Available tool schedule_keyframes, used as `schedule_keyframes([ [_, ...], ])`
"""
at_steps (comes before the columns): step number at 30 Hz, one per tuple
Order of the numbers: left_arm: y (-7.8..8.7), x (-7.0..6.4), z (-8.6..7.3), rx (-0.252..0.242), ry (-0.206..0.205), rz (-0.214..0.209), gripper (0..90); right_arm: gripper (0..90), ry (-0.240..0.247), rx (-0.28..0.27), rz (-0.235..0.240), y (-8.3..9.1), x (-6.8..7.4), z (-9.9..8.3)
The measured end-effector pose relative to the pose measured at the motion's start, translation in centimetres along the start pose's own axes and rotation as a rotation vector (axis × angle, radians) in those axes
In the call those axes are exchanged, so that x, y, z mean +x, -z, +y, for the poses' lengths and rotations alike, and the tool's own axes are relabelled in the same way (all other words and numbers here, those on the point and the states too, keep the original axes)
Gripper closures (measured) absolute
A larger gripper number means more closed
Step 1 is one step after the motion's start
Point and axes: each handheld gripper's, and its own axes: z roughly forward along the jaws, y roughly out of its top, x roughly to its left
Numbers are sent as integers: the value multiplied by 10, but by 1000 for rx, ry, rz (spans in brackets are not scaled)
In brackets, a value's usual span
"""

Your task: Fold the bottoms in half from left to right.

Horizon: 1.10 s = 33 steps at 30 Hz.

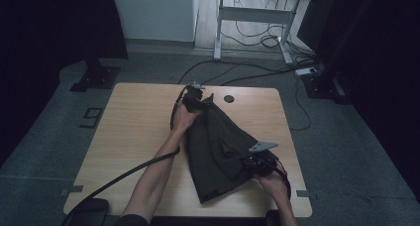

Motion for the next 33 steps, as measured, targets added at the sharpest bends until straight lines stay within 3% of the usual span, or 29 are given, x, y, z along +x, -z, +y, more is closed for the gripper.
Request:
schedule_keyframes([
  [2, 20, 0, 4, -25, -15, -29, 276, 471, -11, 9, -5, 6, -1, -4],
  [6, 35, -6, -1, -26, -40, -63, 194, 387, -17, 16, -22, 18, 0, -9],
  [8, 44, -14, -10, -26, -71, -76, 186, 373, -19, 14, -27, 21, 1, -10],
  [9, 47, -17, -16, -13, -81, -88, 128, 369, -17, 7, -39, 29, 3, -11],
  [10, 53, -25, -28, 7, -93, -98, 118, 368, -17, 2, -42, 33, 4, -11],
  [11, 53, -25, -28, 7, -93, -98, 113, 368, -17, 2, -42, 33, 4, -11],
  [14, 59, -36, -48, 30, -108, -103, 88, 368, -26, -27, -37, 45, 7, -7],
  [16, 66, -49, -67, 41, -135, -121, 73, 369, -17, -64, -19, 53, 13, 3],
  [19, 68, -57, -79, 59, -157, -129, 70, 376, -6, -87, 13, 54, 20, 10],
  [21, 70, -67, -97, 74, -163, -137, 58, 382, 22, -97, 60, 48, 32, 22],
  [24, 69, -70, -109, 87, -163, -142, 56, 382, 46, -92, 84, 40, 39, 28],
  [26, 66, -73, -120, 103, -175, -121, 44, 374, 64, -78, 107, 29, 46, 33],
  [27, 65, -74, -125, 112, -185, -107, 33, 357, 74, -61, 111, 17, 53, 37],
  [30, 59, -77, -135, 121, -200, -79, 32, 344, 96, -43, 119, 3, 61, 39],
  [32, 57, -77, -139, 97, -196, -78, 26, 319, 115, 0, 100, -16, 66, 39],
  [33, 57, -77, -139, 97, -196, -78, 24, 319, 115, 0, 100, -16, 66, 39],
])
